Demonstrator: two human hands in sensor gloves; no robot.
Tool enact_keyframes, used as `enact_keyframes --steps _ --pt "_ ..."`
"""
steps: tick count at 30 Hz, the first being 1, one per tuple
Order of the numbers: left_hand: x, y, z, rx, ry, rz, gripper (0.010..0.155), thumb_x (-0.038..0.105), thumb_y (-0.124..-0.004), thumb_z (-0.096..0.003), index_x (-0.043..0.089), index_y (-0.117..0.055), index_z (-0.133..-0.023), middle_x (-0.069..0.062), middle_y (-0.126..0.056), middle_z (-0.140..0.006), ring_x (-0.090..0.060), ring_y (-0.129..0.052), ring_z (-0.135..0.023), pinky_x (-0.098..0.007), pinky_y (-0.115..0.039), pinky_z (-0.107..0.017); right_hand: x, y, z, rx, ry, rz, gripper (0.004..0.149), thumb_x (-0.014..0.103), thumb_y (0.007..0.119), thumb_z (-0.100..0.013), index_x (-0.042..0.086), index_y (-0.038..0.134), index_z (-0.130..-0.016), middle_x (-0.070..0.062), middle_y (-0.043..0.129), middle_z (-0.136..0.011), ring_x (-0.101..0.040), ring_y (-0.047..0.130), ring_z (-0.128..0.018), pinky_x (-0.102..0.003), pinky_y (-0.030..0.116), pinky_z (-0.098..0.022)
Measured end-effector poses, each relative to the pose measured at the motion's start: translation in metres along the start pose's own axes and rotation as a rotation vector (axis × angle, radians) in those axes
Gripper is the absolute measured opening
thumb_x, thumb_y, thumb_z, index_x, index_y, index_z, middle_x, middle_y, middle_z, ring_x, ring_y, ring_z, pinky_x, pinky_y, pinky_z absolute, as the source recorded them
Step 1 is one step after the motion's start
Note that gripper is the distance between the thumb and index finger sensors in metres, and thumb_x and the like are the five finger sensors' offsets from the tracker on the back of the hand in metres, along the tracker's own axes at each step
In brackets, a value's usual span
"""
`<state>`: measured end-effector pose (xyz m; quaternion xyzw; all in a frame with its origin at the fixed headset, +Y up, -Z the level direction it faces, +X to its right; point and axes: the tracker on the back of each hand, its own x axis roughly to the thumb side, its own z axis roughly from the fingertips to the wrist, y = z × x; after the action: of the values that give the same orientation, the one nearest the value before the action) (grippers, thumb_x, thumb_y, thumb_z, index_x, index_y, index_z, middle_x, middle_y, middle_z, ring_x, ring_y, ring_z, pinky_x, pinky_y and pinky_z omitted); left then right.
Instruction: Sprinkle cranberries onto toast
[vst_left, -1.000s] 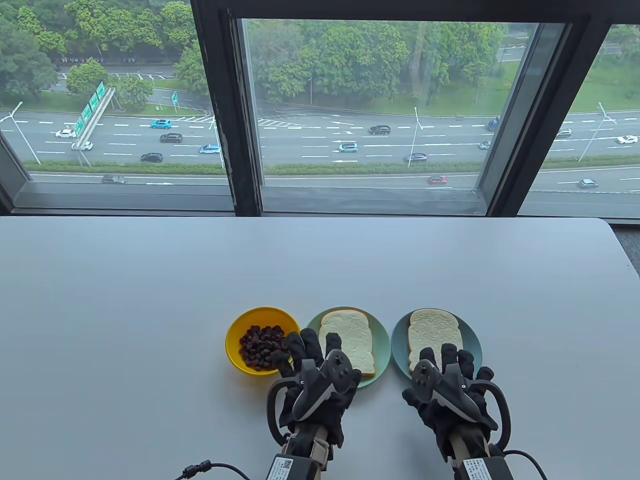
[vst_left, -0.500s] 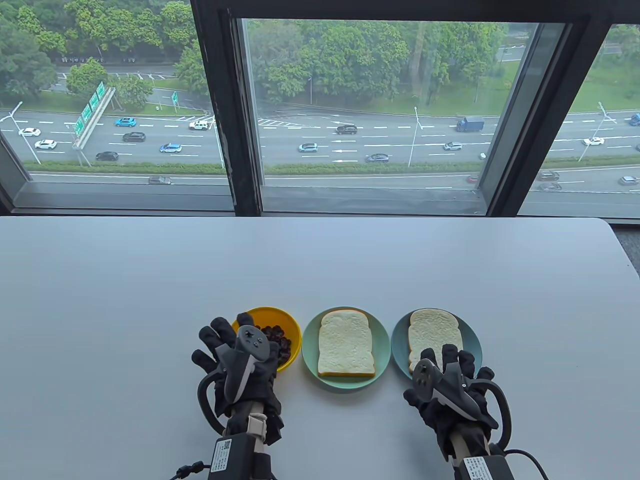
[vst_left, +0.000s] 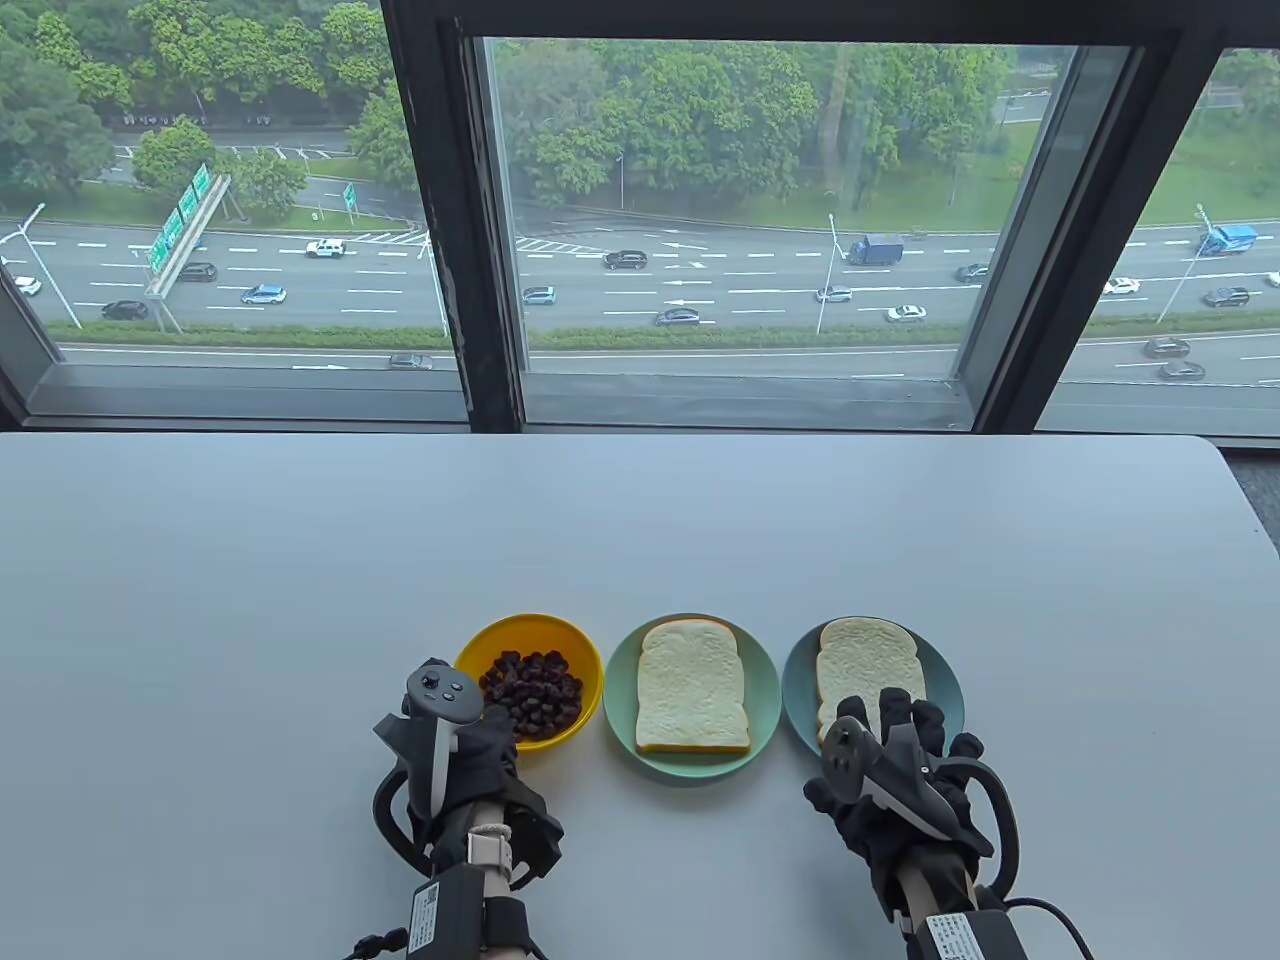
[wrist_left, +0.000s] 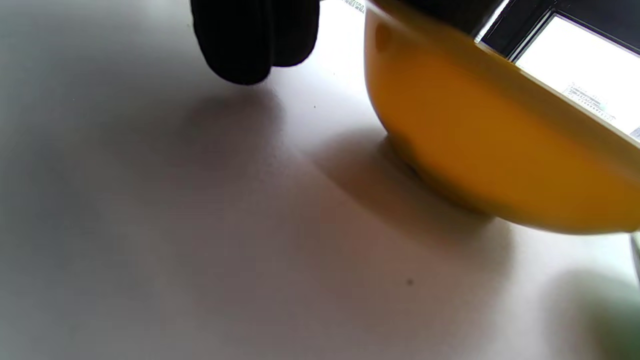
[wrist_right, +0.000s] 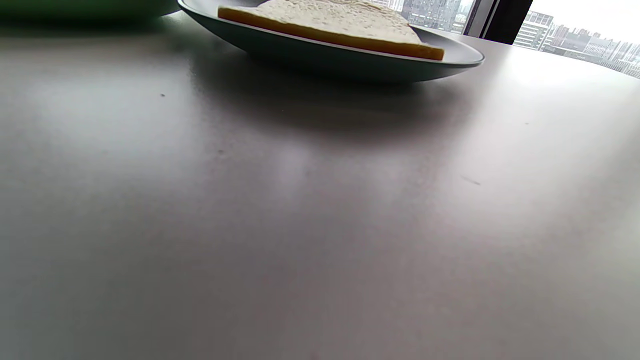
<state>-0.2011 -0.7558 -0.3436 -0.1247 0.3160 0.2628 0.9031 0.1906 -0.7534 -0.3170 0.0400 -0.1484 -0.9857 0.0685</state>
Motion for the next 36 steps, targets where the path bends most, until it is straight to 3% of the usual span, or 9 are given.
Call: enact_keyframes --steps 2,5,13,20,26,36 --pt "0.001 0.000 0.000 0.007 -0.005 0.034 0.080 0.042 -0.069 -0.0498 0.034 -0.015 -0.108 -0.005 -0.048 -0.114 -0.019 -0.078 -0.085 -0.033 -0.085 -0.054 0.000 0.000 0.000 0.000 0.000 -0.004 0.084 0.072 0.039 -0.038 0.032 -0.005 -0.097 -0.017 -0.002 -0.104 -0.046 0.009 -0.098 -0.072 0.029 -0.066" --pt "-0.002 0.000 -0.001 0.000 0.012 0.056 0.080 0.041 -0.070 -0.0493 0.031 -0.018 -0.109 -0.005 -0.058 -0.107 -0.017 -0.084 -0.078 -0.032 -0.087 -0.050 0.000 0.000 -0.001 0.000 0.001 -0.002 0.084 0.072 0.039 -0.038 0.032 -0.005 -0.097 -0.017 -0.002 -0.104 -0.046 0.009 -0.098 -0.071 0.029 -0.066" --pt "-0.020 0.002 -0.007 -0.068 0.059 0.263 0.071 0.030 -0.072 -0.0475 0.025 -0.037 -0.108 -0.008 -0.072 -0.092 -0.019 -0.090 -0.064 -0.030 -0.092 -0.039 0.000 0.000 0.000 0.007 0.008 0.008 0.084 0.071 0.041 -0.038 0.032 -0.003 -0.098 -0.017 -0.001 -0.104 -0.046 0.010 -0.098 -0.071 0.030 -0.066" --pt "-0.025 0.002 -0.006 -0.060 0.087 0.280 0.063 0.027 -0.073 -0.0446 0.022 -0.052 -0.104 -0.009 -0.077 -0.082 -0.022 -0.092 -0.054 -0.026 -0.096 -0.027 0.000 0.000 0.000 0.011 0.011 0.016 0.084 0.071 0.041 -0.038 0.032 -0.003 -0.098 -0.017 -0.001 -0.104 -0.046 0.010 -0.098 -0.071 0.030 -0.066" --pt "-0.037 0.001 -0.004 -0.071 0.100 0.451 0.054 0.025 -0.077 -0.0398 0.024 -0.064 -0.093 -0.008 -0.079 -0.076 -0.028 -0.090 -0.050 -0.033 -0.098 -0.022 -0.003 0.000 0.000 0.010 0.015 0.018 0.083 0.070 0.042 -0.039 0.032 -0.002 -0.098 -0.017 -0.001 -0.103 -0.046 0.010 -0.098 -0.071 0.031 -0.066" --pt "-0.048 0.003 -0.002 -0.064 0.092 0.504 0.039 0.021 -0.086 -0.0324 0.030 -0.076 -0.069 -0.008 -0.083 -0.062 -0.030 -0.092 -0.040 -0.039 -0.099 -0.014 -0.003 0.001 0.000 0.018 0.016 0.022 0.083 0.070 0.043 -0.039 0.032 -0.001 -0.098 -0.017 0.000 -0.103 -0.046 0.011 -0.098 -0.070 0.031 -0.067"
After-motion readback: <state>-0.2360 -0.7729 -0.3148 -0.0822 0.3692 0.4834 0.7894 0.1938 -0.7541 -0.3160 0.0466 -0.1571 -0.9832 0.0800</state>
